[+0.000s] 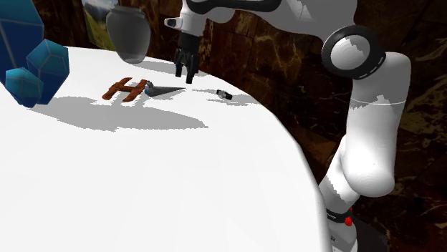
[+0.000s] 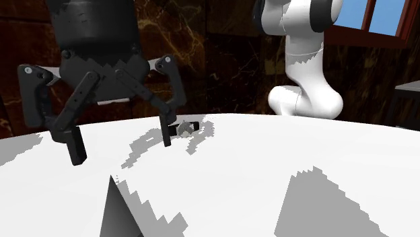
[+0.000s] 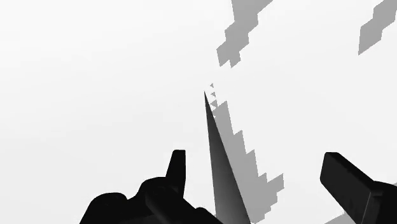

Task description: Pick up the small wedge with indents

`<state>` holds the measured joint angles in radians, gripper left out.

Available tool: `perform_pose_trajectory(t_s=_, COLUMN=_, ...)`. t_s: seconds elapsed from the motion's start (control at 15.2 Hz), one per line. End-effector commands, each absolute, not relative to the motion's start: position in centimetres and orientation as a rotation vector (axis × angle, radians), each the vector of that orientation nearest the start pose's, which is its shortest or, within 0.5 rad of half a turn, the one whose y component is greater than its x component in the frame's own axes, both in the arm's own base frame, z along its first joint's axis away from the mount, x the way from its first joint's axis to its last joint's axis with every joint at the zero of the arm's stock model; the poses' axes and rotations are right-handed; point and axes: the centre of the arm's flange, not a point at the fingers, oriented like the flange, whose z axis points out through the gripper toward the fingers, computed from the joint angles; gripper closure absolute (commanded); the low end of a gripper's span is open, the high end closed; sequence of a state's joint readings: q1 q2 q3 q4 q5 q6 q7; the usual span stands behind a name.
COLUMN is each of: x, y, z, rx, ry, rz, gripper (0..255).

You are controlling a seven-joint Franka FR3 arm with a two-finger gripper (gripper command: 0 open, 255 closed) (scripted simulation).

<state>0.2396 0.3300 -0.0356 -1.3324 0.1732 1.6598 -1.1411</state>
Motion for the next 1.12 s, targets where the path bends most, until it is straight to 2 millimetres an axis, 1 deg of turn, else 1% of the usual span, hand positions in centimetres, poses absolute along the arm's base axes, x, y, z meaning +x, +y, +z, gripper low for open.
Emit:
perform_pose_trajectory(t_s=0.0, x=65.1, y=17.2, z=55.0, rx=-2.27, ry=-1.94, rz=-0.126, gripper=0)
perform_pose_trajectory(t_s=0.13, x=66.1, y=19.5, z=55.3, rx=-2.184, ry=-2.023, rz=-0.144, gripper=0)
perform_pose_trajectory(t_s=0.2, x=66.2, y=19.8, z=55.3, rx=-2.171, ry=-2.035, rz=-0.147, gripper=0)
perform_pose_trajectory(t_s=0.59, x=66.2, y=19.8, z=52.1, rx=-2.171, ry=-2.035, rz=-0.147, gripper=0)
perform_pose_trajectory(t_s=0.66, x=66.2, y=19.8, z=51.3, rx=-2.171, ry=-2.035, rz=-0.147, gripper=0)
perform_pose_trajectory(t_s=0.79, x=66.2, y=19.8, z=51.3, rx=-2.171, ry=-2.035, rz=-0.147, gripper=0)
perform_pose_trajectory(t_s=0.86, x=66.2, y=19.8, z=51.3, rx=-2.171, ry=-2.035, rz=-0.147, gripper=255)
perform_pose_trajectory(t_s=1.06, x=66.2, y=19.8, z=51.3, rx=-2.171, ry=-2.035, rz=-0.147, gripper=255)
